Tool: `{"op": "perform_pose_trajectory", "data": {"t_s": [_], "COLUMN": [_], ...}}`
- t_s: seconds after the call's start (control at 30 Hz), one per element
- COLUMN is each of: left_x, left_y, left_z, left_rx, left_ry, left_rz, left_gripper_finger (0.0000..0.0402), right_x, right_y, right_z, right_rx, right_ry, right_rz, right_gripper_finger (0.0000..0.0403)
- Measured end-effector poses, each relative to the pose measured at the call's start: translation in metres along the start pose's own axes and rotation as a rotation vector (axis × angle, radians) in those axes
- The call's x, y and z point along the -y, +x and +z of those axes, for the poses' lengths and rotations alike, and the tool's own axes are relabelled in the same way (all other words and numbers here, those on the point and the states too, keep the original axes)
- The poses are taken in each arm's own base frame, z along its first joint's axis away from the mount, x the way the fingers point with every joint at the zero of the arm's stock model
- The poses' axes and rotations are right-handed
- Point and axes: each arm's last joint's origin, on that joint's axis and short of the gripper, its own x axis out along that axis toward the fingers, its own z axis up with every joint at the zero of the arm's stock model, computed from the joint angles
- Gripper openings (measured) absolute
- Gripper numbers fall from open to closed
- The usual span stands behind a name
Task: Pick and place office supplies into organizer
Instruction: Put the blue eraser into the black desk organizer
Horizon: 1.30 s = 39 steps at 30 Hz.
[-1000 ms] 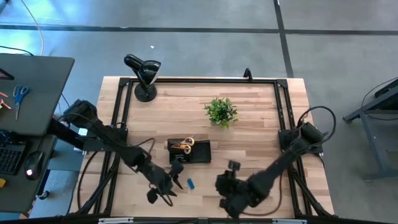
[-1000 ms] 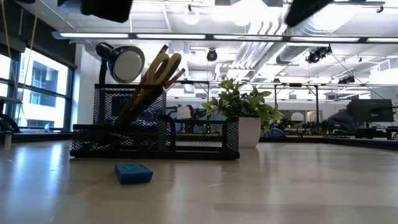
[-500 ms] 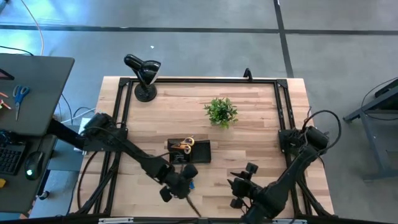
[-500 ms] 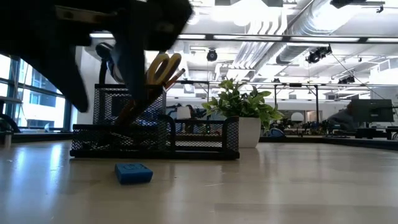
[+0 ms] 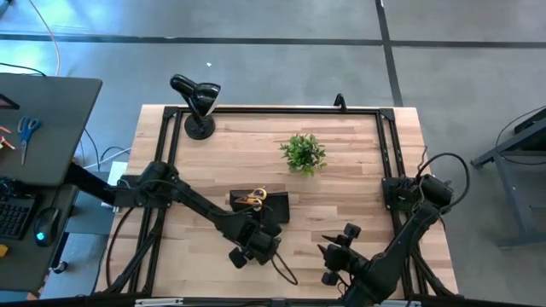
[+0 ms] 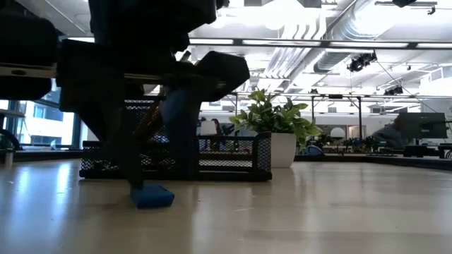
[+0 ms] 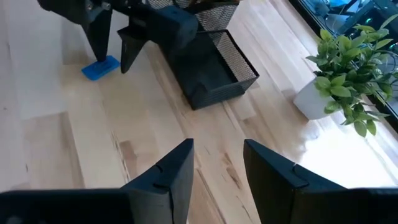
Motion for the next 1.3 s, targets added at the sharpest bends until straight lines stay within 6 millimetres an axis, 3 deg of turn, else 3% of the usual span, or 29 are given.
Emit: {"op": "perform_pose_trajectory", "data": {"t_s": [0.63,1.1,1.3], "left_x": [0.0079,0.0080,0.0093], "left_y": [0.0021,0.0054,0.0052], "left_z": [-0.0038,-0.0012,-0.0001], "left_rx": [-0.029,0.016,-0.004], "left_ry": [-0.006,-0.026,-0.017], "left_rz": [-0.094,-0.058,0.008], "left_gripper_finger": [0.0161,0.0161,0.0116], "right_x": [0.0008,0.0005,0.0005], "right_y": [0.0002,0.0002,0.0002], "right_z": [0.0000,0.0005,0.0005], "right_rx": [0.005,0.021,0.021], "right_ry": [-0.005,-0.001,-0.001], "right_rz": [-0.008,-0.010,-0.010], "right_gripper_finger": [0.0134,0.0134,0.0133]}}
